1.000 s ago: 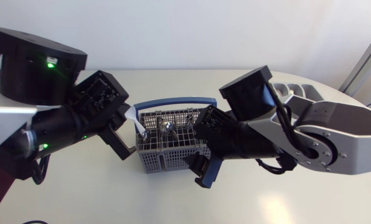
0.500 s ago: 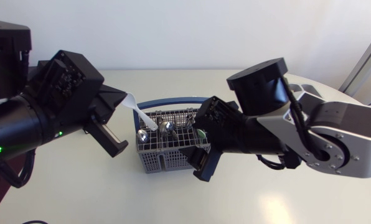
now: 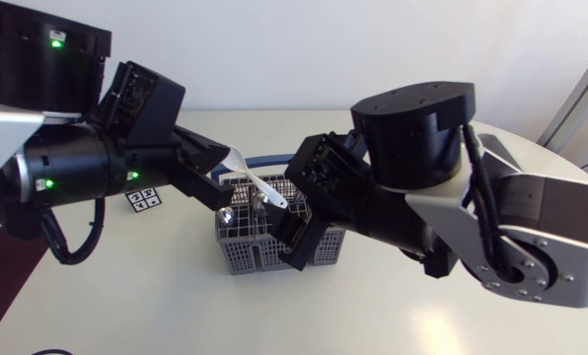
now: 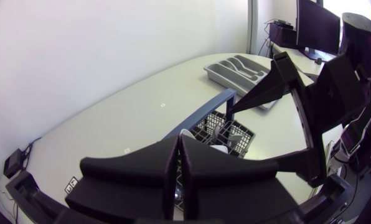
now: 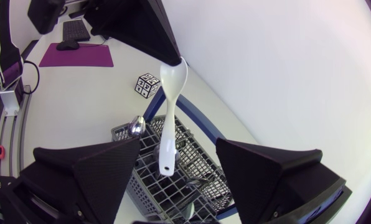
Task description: Transfer all utensils from the basket to the drawer tray.
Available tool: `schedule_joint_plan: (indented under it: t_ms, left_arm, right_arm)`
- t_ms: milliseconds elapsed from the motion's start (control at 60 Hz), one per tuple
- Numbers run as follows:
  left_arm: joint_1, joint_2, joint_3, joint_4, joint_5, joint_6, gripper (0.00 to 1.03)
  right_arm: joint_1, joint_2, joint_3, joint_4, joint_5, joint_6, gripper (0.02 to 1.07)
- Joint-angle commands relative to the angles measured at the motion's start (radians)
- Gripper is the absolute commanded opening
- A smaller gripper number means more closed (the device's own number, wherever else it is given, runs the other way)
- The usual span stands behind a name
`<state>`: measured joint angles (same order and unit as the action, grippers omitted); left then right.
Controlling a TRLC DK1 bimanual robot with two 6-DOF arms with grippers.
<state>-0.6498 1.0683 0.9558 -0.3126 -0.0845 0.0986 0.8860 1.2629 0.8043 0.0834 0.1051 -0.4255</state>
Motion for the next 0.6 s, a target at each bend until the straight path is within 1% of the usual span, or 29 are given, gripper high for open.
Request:
schedule_joint_plan:
  t_ms: [0,117,300,383,433,483,583]
  left_arm:
    - [0.012,0.039,0.055,-0.002,0.029,-0.069,0.04]
    - [0.013,0.055,0.075,-0.013,0.051,-0.097,0.04]
    - [0.015,0.071,0.084,-0.019,0.077,-0.114,0.04]
    - [0.024,0.073,0.081,-0.020,0.104,-0.122,0.04]
    - [0.026,0.073,0.081,-0.022,0.109,-0.123,0.04]
    - [0.026,0.073,0.081,-0.023,0.111,-0.123,0.04]
    - [0.030,0.071,0.081,-0.028,0.127,-0.126,0.04]
  right_arm:
    - [0.011,0.049,0.015,0.027,0.024,-0.039,0.85]
    - [0.011,0.085,0.018,0.072,0.045,-0.048,0.84]
    - [0.014,0.109,0.032,0.118,0.068,-0.058,0.61]
    - [0.013,0.130,0.047,0.125,0.079,-0.061,0.55]
    - [0.011,0.142,0.055,0.127,0.082,-0.064,0.55]
    - [0.011,0.150,0.059,0.131,0.082,-0.067,0.48]
    - [0.013,0.161,0.068,0.134,0.090,-0.068,0.40]
